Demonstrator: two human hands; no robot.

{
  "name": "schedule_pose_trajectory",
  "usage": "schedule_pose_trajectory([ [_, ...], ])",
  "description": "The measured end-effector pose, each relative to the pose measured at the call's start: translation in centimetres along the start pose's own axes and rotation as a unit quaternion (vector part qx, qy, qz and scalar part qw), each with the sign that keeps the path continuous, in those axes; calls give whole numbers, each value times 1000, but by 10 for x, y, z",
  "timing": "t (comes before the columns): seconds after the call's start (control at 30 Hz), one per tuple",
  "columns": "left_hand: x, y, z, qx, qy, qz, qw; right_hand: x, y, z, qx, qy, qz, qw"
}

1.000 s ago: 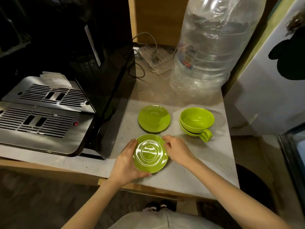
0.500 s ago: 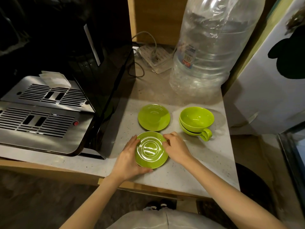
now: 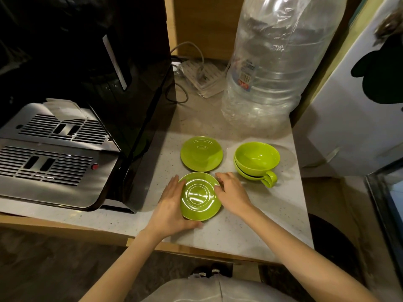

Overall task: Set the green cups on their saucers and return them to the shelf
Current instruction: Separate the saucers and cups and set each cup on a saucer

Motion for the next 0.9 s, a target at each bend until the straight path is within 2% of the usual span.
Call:
schedule_pose_trajectory([
  [0.23,-12,-32,36,-3,11,-51,999,-31,16,-8,-91,-30,44,994],
  [0.37,-21,-64,70,23,-1,-109,994,-71,25,-16,-150,-106,77,980],
  [0.47,-24,-82,95,36,-10,-133,990,-101,19,-21,-158,-171,72,970],
  [0.63,-12,-99,124,53,43,-140,988,-132,-15,-15,-85,-245,71,963],
  [0.77,1,-100,131,44,90,-140,985,-131,-49,-3,32,-201,103,974],
  [0.9,4,-97,132,30,79,-148,985,-124,-56,2,62,-163,176,969],
])
Point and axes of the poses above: each hand's wrist, its own z-axis towards the middle knuckle, its own x-axis out of the palm, y = z × x, the point moved 3 cm from there along z, towards the middle knuckle, and after that the axes turned 11 degrees about z, right-handed, at the moved point
